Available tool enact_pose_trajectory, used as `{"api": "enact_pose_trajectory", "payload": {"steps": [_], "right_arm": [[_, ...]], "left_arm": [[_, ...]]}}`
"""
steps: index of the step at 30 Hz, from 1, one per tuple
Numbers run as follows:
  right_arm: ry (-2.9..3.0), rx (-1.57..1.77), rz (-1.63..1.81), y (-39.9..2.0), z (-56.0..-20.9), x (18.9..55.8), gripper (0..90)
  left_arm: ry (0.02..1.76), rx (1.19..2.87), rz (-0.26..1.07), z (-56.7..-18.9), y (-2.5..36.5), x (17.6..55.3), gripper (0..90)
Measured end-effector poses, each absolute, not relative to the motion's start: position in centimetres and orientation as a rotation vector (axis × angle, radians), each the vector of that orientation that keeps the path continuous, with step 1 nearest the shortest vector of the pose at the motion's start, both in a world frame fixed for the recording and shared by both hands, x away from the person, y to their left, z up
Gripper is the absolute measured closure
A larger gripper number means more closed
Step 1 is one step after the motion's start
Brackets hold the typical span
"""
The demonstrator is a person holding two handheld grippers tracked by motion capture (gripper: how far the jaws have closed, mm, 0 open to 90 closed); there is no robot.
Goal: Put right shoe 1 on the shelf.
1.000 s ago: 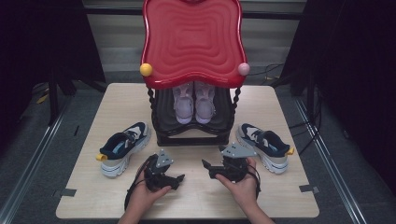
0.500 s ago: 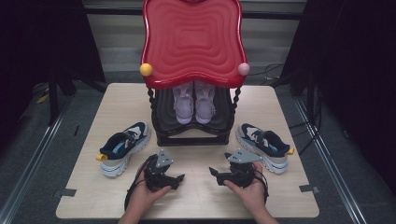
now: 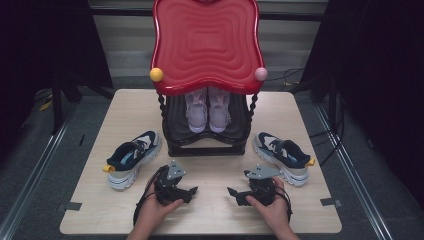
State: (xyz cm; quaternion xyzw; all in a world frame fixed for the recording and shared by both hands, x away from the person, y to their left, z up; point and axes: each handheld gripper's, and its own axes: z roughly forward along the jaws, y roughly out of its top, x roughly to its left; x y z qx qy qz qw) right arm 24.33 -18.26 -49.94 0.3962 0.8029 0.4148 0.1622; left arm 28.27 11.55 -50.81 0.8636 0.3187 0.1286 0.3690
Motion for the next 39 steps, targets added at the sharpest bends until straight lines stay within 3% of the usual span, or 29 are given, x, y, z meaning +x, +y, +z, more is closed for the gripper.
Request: {"api": "enact_pose_trajectory", "payload": {"steps": [39], "right_arm": [[2.413, 1.084, 1.048, -18.1, -51.0, 24.6, 13.0]], "left_arm": [[0.821, 2.216, 0.327, -50.8, 11.6, 28.3, 14.2]]}}
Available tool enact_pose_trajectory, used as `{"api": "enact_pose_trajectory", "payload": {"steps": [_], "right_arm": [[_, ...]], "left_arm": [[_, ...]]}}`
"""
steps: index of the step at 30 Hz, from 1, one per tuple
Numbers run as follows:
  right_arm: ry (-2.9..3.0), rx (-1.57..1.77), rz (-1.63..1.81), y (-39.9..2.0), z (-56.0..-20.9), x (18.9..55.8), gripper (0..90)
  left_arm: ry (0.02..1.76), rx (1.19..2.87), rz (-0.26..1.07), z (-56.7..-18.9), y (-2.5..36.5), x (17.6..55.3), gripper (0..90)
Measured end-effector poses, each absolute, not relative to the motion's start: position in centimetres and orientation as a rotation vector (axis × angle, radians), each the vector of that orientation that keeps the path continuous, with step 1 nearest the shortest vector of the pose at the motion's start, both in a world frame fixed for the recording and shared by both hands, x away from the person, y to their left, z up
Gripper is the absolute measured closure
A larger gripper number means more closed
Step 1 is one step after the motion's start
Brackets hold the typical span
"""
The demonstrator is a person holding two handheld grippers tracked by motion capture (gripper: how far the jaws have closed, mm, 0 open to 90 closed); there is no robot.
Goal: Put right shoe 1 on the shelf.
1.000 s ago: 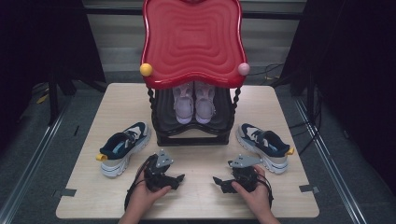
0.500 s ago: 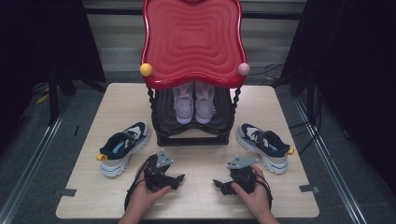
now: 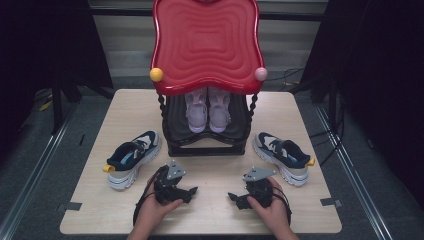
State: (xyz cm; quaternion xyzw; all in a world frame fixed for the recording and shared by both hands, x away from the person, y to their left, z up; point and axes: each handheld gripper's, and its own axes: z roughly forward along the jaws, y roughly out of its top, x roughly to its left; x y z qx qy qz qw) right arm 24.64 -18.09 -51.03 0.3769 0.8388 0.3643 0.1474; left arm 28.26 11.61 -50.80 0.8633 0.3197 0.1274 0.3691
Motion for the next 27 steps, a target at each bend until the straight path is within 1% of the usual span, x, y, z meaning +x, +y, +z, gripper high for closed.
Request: {"api": "enact_pose_trajectory", "payload": {"steps": [8, 10, 15, 27], "right_arm": [[2.417, 1.077, 1.05, -18.1, -51.0, 24.7, 13.0], [2.417, 1.08, 1.048, -18.1, -51.0, 24.7, 12.9], [2.417, 1.08, 1.049, -18.1, -51.0, 24.7, 13.0], [2.417, 1.084, 1.049, -18.1, -51.0, 24.7, 13.0]], "left_arm": [[0.835, 2.205, 0.34, -50.7, 11.6, 28.1, 17.1], [0.831, 2.223, 0.349, -50.5, 11.7, 28.0, 17.5], [0.815, 2.206, 0.298, -49.8, 12.0, 28.2, 17.5], [0.807, 2.227, 0.252, -48.0, 12.8, 28.5, 19.3]]}}
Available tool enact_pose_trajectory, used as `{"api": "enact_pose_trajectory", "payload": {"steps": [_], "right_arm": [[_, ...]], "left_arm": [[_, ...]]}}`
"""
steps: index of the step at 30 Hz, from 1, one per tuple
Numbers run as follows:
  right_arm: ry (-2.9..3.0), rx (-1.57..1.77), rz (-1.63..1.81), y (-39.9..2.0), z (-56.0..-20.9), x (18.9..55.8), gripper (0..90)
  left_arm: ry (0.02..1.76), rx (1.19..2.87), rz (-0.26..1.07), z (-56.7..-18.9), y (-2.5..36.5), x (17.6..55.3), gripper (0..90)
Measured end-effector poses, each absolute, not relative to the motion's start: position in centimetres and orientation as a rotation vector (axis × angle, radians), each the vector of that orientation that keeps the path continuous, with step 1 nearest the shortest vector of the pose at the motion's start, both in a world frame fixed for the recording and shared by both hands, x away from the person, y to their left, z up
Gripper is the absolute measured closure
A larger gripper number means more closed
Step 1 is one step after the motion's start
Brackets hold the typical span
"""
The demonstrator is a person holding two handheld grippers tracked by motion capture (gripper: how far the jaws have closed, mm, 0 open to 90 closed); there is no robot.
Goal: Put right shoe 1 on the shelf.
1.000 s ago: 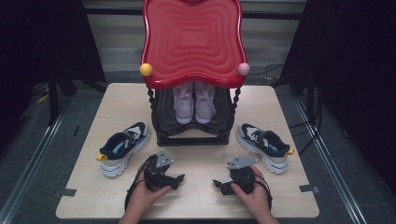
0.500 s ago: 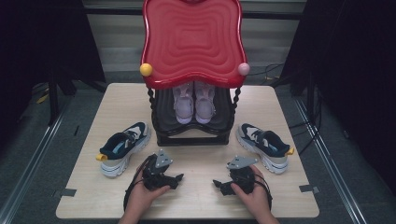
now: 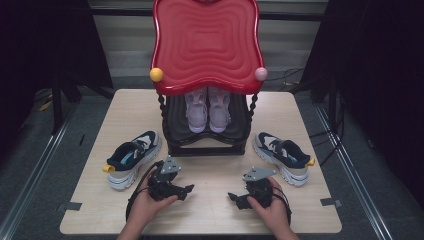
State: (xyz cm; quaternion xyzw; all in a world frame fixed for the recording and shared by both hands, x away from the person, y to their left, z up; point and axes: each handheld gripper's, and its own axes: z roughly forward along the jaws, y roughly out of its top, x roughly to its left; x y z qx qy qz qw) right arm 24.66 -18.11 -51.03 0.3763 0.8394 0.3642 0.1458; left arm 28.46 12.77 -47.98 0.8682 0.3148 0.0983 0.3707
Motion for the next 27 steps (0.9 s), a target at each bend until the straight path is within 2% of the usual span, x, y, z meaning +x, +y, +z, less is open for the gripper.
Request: {"api": "enact_pose_trajectory", "payload": {"steps": [27], "right_arm": [[2.418, 1.083, 1.048, -18.1, -51.0, 24.7, 12.9]], "left_arm": [[0.826, 2.265, 0.289, -44.2, 15.6, 29.5, 19.7]]}}
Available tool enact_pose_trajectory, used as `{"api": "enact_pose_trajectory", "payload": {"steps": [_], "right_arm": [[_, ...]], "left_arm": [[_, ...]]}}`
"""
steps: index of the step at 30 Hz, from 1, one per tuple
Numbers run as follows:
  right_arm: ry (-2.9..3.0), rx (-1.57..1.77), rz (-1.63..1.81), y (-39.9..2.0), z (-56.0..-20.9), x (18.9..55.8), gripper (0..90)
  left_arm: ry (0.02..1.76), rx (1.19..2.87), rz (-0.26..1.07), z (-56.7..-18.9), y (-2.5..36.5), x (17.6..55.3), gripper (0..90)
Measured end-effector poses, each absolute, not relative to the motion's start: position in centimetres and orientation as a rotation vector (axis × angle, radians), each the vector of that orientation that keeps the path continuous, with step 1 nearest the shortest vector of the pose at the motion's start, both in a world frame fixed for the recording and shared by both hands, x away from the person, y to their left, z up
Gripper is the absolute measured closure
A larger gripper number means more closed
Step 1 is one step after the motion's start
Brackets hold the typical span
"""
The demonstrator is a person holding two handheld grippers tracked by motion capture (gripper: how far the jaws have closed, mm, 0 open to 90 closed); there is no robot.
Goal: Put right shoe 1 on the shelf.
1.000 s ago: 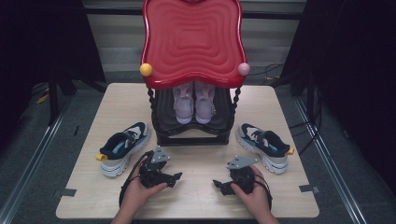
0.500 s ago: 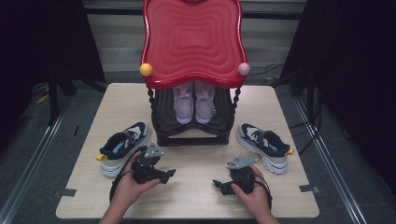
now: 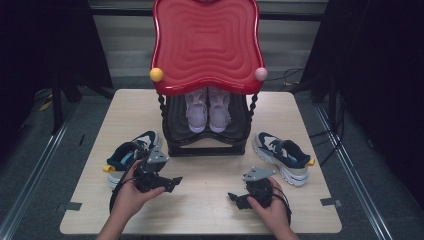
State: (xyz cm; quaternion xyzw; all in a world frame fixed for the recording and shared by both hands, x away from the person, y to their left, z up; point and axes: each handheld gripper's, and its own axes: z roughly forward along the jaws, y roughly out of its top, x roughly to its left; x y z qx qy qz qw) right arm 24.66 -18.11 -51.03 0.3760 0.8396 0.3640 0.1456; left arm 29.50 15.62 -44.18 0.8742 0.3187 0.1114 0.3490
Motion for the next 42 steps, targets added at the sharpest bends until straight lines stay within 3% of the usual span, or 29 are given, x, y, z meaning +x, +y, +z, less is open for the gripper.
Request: {"api": "enact_pose_trajectory", "payload": {"steps": [29, 42], "right_arm": [[2.417, 1.083, 1.049, -18.1, -51.0, 24.7, 12.9], [2.418, 1.083, 1.049, -18.1, -51.0, 24.7, 12.9]], "left_arm": [[0.946, 2.255, 0.405, -40.7, 21.9, 31.2, 19.7], [1.027, 2.292, 0.428, -42.5, 24.4, 31.8, 22.9]]}}
